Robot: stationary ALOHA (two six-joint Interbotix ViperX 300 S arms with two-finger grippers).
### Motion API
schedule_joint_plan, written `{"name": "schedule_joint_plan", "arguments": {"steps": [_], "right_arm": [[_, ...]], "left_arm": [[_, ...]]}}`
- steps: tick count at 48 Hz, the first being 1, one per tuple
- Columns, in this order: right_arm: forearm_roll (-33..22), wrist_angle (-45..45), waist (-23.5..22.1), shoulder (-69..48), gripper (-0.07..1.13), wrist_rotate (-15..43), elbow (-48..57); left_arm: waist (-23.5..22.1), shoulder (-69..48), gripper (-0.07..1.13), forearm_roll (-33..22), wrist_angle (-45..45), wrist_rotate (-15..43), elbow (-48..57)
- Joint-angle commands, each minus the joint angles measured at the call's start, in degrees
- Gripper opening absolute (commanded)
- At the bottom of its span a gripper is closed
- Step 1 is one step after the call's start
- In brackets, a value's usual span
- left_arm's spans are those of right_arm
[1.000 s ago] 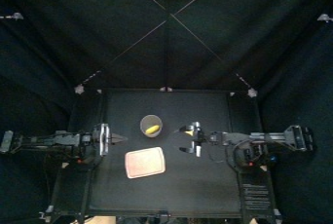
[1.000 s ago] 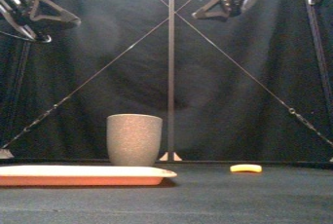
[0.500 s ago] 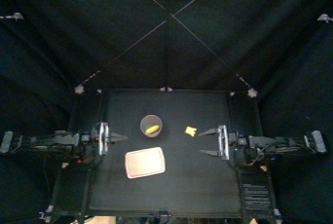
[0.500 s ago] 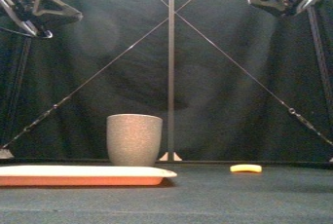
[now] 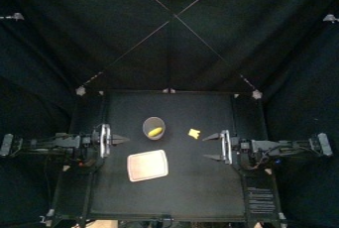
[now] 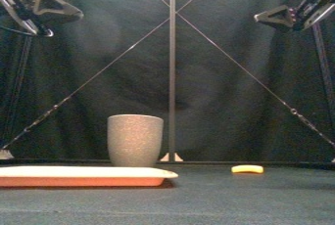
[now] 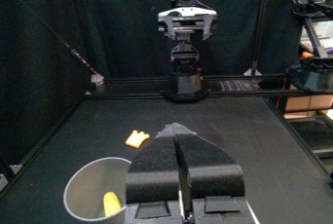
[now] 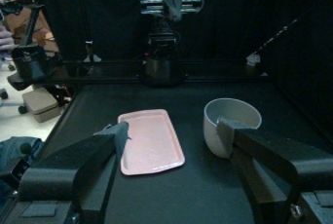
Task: Pick the corn then place it in the grey bowl
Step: Drop corn in the grey bowl and return to neutral
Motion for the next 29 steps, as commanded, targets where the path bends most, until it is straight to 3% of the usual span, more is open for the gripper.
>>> {"name": "schedule_joint_plan", "arguments": {"steps": [1, 29], "right_arm": [[-0.18, -0.88, -0.18, 0.09, 1.04, -0.09, -0.53], [-0.53, -0.88, -0.53, -0.18, 1.04, -0.18, 0.18]], "left_arm": [[0.26, 0.0, -0.04, 0.18, -0.53, 0.0, -1.67], [0.97, 0.0, -0.04, 0.18, -0.53, 0.0, -1.58]]}}
